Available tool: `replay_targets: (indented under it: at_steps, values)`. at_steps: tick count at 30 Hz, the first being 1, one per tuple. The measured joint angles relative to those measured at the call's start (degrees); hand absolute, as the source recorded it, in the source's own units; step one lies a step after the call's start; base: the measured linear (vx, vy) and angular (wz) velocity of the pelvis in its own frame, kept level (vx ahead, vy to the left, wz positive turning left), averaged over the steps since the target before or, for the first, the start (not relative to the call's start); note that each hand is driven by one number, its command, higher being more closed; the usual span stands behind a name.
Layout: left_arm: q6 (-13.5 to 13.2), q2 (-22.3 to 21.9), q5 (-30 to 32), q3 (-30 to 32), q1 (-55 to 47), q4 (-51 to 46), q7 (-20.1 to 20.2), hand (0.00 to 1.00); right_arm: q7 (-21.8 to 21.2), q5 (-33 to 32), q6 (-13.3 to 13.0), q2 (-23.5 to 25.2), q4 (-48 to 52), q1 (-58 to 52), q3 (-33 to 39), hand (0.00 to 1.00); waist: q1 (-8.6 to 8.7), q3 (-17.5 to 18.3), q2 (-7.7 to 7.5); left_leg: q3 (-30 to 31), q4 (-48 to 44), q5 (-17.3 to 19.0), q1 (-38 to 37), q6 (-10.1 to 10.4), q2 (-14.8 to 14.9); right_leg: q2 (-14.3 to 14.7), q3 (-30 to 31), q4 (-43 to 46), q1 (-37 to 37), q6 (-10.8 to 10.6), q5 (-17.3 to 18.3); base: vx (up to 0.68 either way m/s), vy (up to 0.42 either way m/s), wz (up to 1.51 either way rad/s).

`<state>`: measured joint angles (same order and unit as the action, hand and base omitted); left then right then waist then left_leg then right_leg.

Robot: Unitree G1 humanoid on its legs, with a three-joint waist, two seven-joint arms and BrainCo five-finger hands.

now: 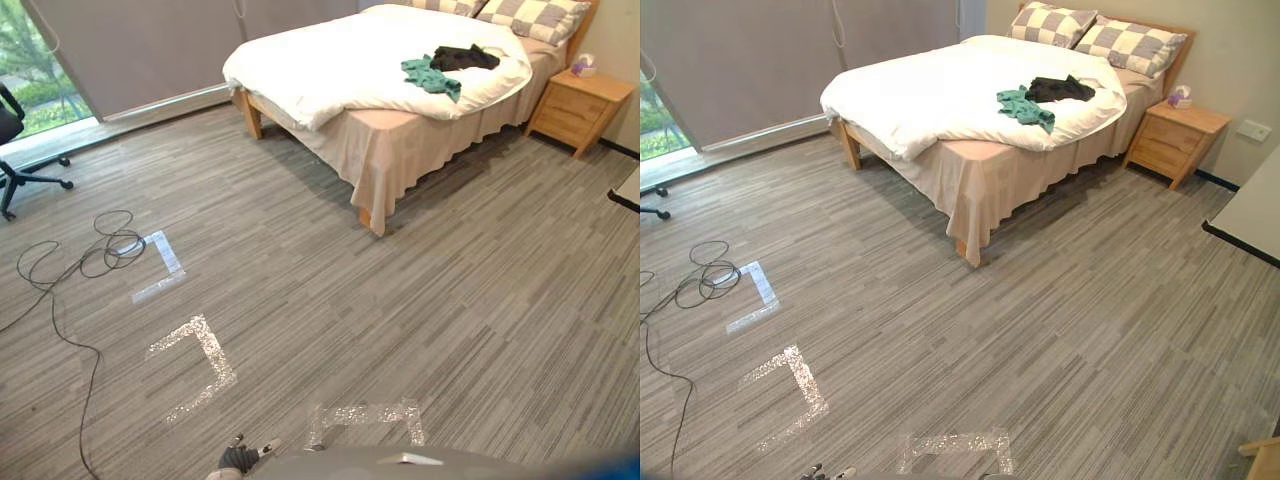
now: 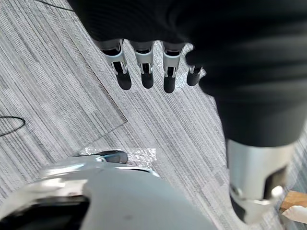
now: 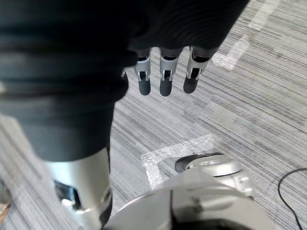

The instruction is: Tidy the bed and pick cloth on bed and put in laundry

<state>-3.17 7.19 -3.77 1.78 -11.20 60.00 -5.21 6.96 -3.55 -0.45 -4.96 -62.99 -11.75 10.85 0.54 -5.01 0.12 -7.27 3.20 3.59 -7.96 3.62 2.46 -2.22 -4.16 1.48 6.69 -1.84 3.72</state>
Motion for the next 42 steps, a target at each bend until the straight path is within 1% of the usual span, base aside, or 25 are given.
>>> replay_targets:
  at_steps: [5,8,14,20,21,22,24,25,26,27,28,29,30,31,32,33,34,35,36,37,38,39,40,41,42]
  values:
    - [0.0,0.4,0.19,-0.06,0.74,0.01,-0.04,0.0,0.05,0.44,-0.08,0.48,0.12,0.47,0.1,0.0,0.04,-0.71,-0.55,0.46,2.25,-0.8,-2.24,-0.05,-0.21,-0.03,-1.45,-1.92,2.16,-0.05,-0.01,0.1,-0.032,0.08]
    - [0.0,0.53,1.07,-0.7,1.25,0.01,-0.13,0.0,0.04,0.49,-0.08,0.46,0.26,0.76,0.2,0.0,0.06,-1.9,-0.41,0.06,2.28,-0.82,-3.37,-0.04,-0.2,-0.01,-1.68,-2.8,3.8,-0.13,0.05,0.07,-0.046,0.02]
    - [0.0,0.72,3.16,-2.0,1.77,0.01,-0.21,0.0,0.15,1.44,-0.09,0.44,0.57,0.81,0.74,0.0,0.21,-2.31,-0.18,-1.18,2.41,-0.78,-3.47,0.01,0.36,0.53,-1.46,-3.6,3.65,-0.19,0.09,0.01,-0.012,-0.03]
    - [0.03,1.32,3.35,-3.93,2.6,0.01,-0.23,0.0,0.02,2.09,-0.05,0.39,0.81,1.37,1.1,0.0,0.63,-3.53,-0.03,-2.63,2.46,-0.63,-3.63,0.18,0.99,1.15,-0.34,-3.42,3.13,0.21,-0.04,0.0,-0.018,-0.13]
    - [0.05,1.28,3.36,-4.04,2.73,0.02,-0.21,0.0,-0.03,2.1,-0.03,0.45,0.79,1.64,1.82,0.0,0.61,-3.78,-0.23,-3.52,2.36,-0.4,-3.19,0.49,1.29,1.33,0.45,-0.76,1.09,0.41,1.09,-0.01,-0.004,-0.25]
    - [0.06,1.3,3.36,-4.06,2.87,0.02,-0.2,0.0,-0.03,2.09,-0.03,0.55,0.82,1.87,2.15,0.0,0.78,-3.8,0.04,-3.91,2.36,-0.29,-2.96,0.66,1.36,1.33,0.73,1.16,-0.28,0.33,2.02,-0.02,0.001,-0.34]
    - [0.06,1.72,3.35,-4.61,3.47,0.01,-0.21,0.0,0.0,2.1,0.0,0.98,1.75,2.37,2.78,0.0,1.53,-5.11,-0.15,-5.67,2.35,0.54,-3.01,1.12,1.32,0.9,1.28,7.96,-4.12,-0.42,5.63,-0.03,0.0,-0.28]
    - [0.09,2.54,3.31,-6.0,3.63,0.0,-0.19,0.0,0.18,2.09,0.01,2.08,2.78,2.61,4.72,0.0,2.42,-5.76,-0.61,-8.32,2.34,0.84,-3.16,1.07,1.22,-0.89,-0.74,13.13,-6.91,-1.24,8.86,-0.01,0.011,-0.25]
    - [0.09,2.7,3.29,-6.26,3.67,0.0,-0.21,0.0,0.24,2.1,0.02,2.35,3.09,2.6,5.3,0.0,2.66,-5.84,-0.8,-9.2,2.34,0.92,-3.32,1.19,0.99,-2.45,-3.16,14.92,-7.83,-1.41,9.8,0.02,0.033,-0.52]
    - [0.2,2.69,3.22,-6.25,3.71,-0.01,-0.32,0.0,0.46,2.0,0.01,2.69,3.2,2.62,6.32,0.0,2.66,-6.2,-0.36,-10.66,2.33,1.45,-3.95,1.69,0.77,-5.69,-8.57,17.19,-8.94,-1.83,9.96,0.04,0.031,-0.57]
    - [0.25,2.69,3.23,-6.26,3.75,-0.01,-0.35,0.0,0.62,1.9,0.01,2.73,3.19,2.61,6.6,0.0,2.76,-6.12,-0.49,-11.3,2.33,1.65,-4.3,1.84,0.83,-6.29,-10.14,17.52,-9.08,-1.66,9.45,0.09,-0.024,-0.7]
    - [0.26,2.66,3.26,-6.36,4.56,0.0,-0.37,0.0,1.04,1.53,-0.01,2.78,3.49,2.63,6.67,0.0,3.54,-6.22,-0.4,-12.57,2.34,1.68,-4.89,1.88,1.6,-5.79,-11.15,17.37,-9.08,-1.15,8.87,0.1,-0.059,-0.47]
    - [0.26,2.64,3.26,-6.38,5.15,0.0,-0.35,0.0,1.12,1.52,-0.06,2.76,3.62,2.67,6.68,0.0,3.57,-6.49,-0.1,-12.7,2.34,1.71,-5.08,1.89,1.84,-5.69,-11.3,17.67,-9.17,-1.21,8.82,0.12,-0.116,-0.35]
    - [0.24,2.2,3.29,-6.41,6.41,-0.01,-0.29,0.0,1.2,1.47,-0.07,2.41,3.72,2.69,6.92,0.0,4.88,-7.08,0.69,-12.58,2.34,2.18,-5.25,2.0,2.93,-5.79,-12.53,22.72,-11.38,-2.28,8.28,-0.09,-0.103,-0.23]
    - [0.17,0.89,3.3,-6.32,8.53,-0.1,-0.27,0.0,1.22,1.43,-0.04,1.57,4.06,2.92,7.11,0.0,5.26,-8.08,2.86,-12.84,2.35,3.19,-5.23,2.75,5.03,-4.21,-13.95,22.16,-14.62,-1.29,9.37,-0.21,-0.09,-0.22]
    - [0.07,0.45,3.36,-6.33,9.2,-0.09,-0.22,0.0,1.24,1.45,-0.03,1.41,4.1,2.98,7.08,0.0,5.33,-8.27,3.37,-13.51,2.34,3.52,-5.34,3.43,6.02,-3.3,-14.34,19.12,-15.53,-0.49,8.96,-0.4,-0.039,-0.27]
    - [-0.03,0.01,3.65,-6.33,9.44,-0.11,-0.13,0.0,1.4,1.46,-0.02,1.99,4.12,2.93,6.85,0.0,5.41,-8.0,2.54,-14.51,2.33,4.09,-5.57,4.46,6.52,-3.37,-14.58,14.27,-17.64,0.1,5.05,-0.25,-0.063,-0.18]
    - [-0.01,0.14,4.24,-6.25,9.7,-0.06,-0.13,0.0,1.58,1.44,-0.01,2.23,3.9,2.58,6.97,0.0,6.36,-7.93,1.34,-14.8,2.24,4.67,-6.34,5.41,6.59,-4.17,-15.59,14.67,-18.19,1.34,0.4,-0.02,-0.171,-0.31]
    - [-0.06,-1.26,5.11,-6.35,9.68,-0.06,0.02,0.0,1.68,1.45,-0.01,2.23,3.39,2.44,7.01,0.0,6.61,-7.63,2.07,-16.07,1.77,4.54,-7.15,5.17,8.26,-2.43,-15.94,15.5,-18.13,2.35,2.23,0.2,-0.195,-0.31]
    - [-0.16,-1.91,5.26,-6.23,9.73,-0.09,0.04,0.0,1.73,1.44,-0.03,2.23,3.36,2.35,7.18,0.0,6.58,-7.26,1.83,-16.64,1.02,4.22,-7.12,5.22,8.82,-1.7,-15.8,15.68,-18.1,2.77,3.21,0.36,-0.224,-0.47]
    - [-0.41,-2.83,5.6,-6.18,9.79,-0.12,0.06,0.0,1.73,1.45,-0.04,2.43,3.19,2.36,8.39,0.0,6.75,-7.76,3.05,-17.69,-1.52,3.53,-6.95,5.48,9.78,-0.51,-15.57,15.81,-17.66,3.58,4.49,0.41,-0.32,-0.44]
    - [-0.31,-3.78,5.62,-4.15,9.14,-0.13,0.0,0.0,1.91,1.34,0.05,2.57,2.19,1.78,10.06,0.0,7.05,-7.54,2.2,-17.01,-14.09,4.34,-3.95,6.35,13.12,0.29,-15.39,14.13,-13.91,3.99,5.84,0.41,-0.354,-0.34]
    - [-0.32,-4.61,5.59,-1.6,8.91,-0.9,-0.11,0.0,2.15,0.9,-0.01,2.64,2.41,0.61,10.3,0.0,7.39,-7.99,2.94,-16.17,-31.4,3.23,1.07,4.57,17.27,1.53,-15.31,11.34,-9.04,4.73,5.99,0.28,-0.309,-0.25]
    - [-0.32,-4.92,5.56,-0.71,8.52,-1.7,-0.15,0.0,2.21,0.89,0.03,2.2,2.38,0.41,9.88,0.0,7.6,-8.1,3.44,-15.39,-38.26,1.17,3.15,2.35,19.26,2.34,-14.84,10.23,-7.35,5.33,6.33,0.16,-0.179,-0.41]
    - [-0.58,-5.56,5.37,0.68,7.4,-3.22,-0.21,0.0,2.27,0.96,-0.06,1.2,2.47,0.46,8.34,0.0,6.84,-8.41,4.19,-12.86,-50.5,-3.2,7.22,0.76,22.28,3.68,-13.09,8.73,-4.12,6.63,7.13,0.12,-0.158,-0.97]
